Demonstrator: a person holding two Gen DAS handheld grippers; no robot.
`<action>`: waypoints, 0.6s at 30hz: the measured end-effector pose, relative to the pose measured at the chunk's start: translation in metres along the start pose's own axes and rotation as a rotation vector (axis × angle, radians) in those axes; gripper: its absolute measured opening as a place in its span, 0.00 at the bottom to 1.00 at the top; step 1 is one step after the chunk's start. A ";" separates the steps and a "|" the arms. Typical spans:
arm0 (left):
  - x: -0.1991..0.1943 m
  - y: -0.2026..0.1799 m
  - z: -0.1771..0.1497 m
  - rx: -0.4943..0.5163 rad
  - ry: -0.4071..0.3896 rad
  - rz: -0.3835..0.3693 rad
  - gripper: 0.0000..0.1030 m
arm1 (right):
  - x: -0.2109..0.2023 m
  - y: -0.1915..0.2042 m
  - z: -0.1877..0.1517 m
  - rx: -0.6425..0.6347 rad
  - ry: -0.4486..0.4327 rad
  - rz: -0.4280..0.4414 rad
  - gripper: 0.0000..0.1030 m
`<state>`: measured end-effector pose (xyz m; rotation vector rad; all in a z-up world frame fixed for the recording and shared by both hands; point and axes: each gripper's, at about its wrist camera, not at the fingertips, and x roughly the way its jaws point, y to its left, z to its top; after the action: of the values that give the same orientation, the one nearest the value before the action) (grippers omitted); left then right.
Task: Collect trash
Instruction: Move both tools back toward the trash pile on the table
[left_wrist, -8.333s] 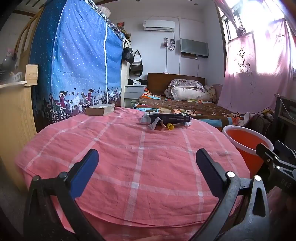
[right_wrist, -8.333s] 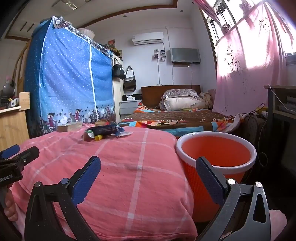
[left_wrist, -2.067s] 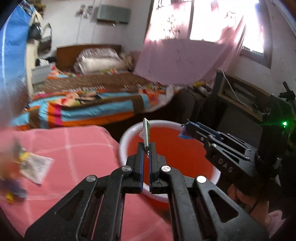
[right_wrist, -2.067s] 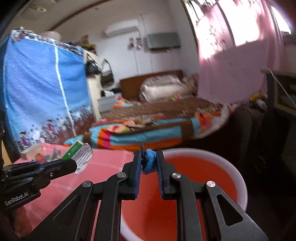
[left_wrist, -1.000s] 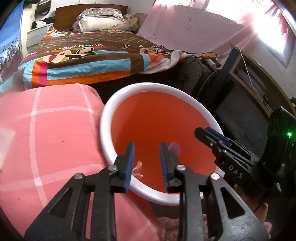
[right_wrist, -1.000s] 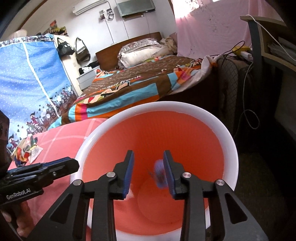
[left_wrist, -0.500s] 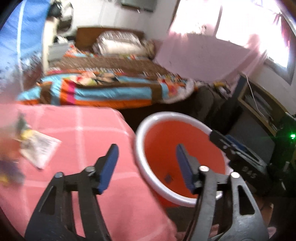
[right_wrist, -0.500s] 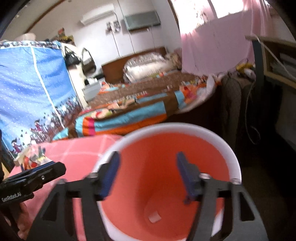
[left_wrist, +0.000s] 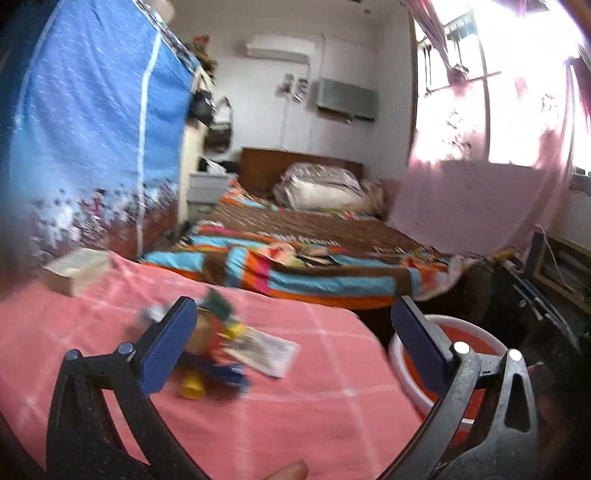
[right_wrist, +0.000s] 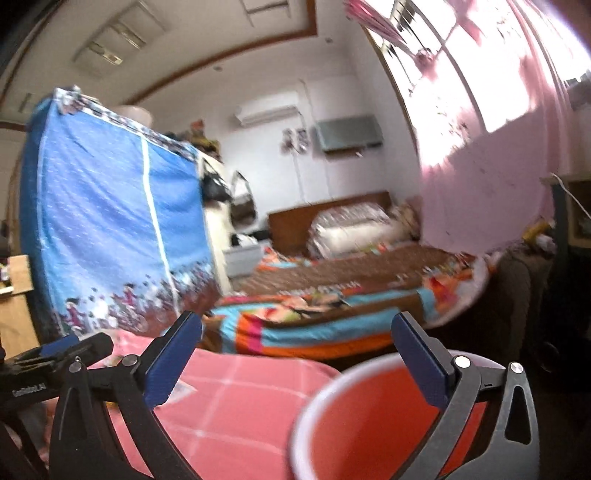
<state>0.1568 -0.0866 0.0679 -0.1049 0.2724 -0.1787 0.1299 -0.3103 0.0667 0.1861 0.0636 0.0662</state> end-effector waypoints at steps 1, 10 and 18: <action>-0.004 0.007 0.001 0.000 -0.013 0.012 1.00 | 0.000 0.007 0.000 -0.009 -0.019 0.022 1.00; -0.033 0.065 -0.003 -0.006 -0.095 0.132 1.00 | 0.012 0.058 -0.007 -0.080 -0.085 0.132 1.00; -0.028 0.092 -0.011 -0.006 -0.083 0.176 1.00 | 0.036 0.092 -0.020 -0.144 -0.031 0.179 1.00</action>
<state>0.1420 0.0075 0.0532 -0.0940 0.1978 0.0012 0.1588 -0.2139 0.0620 0.0480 0.0111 0.2456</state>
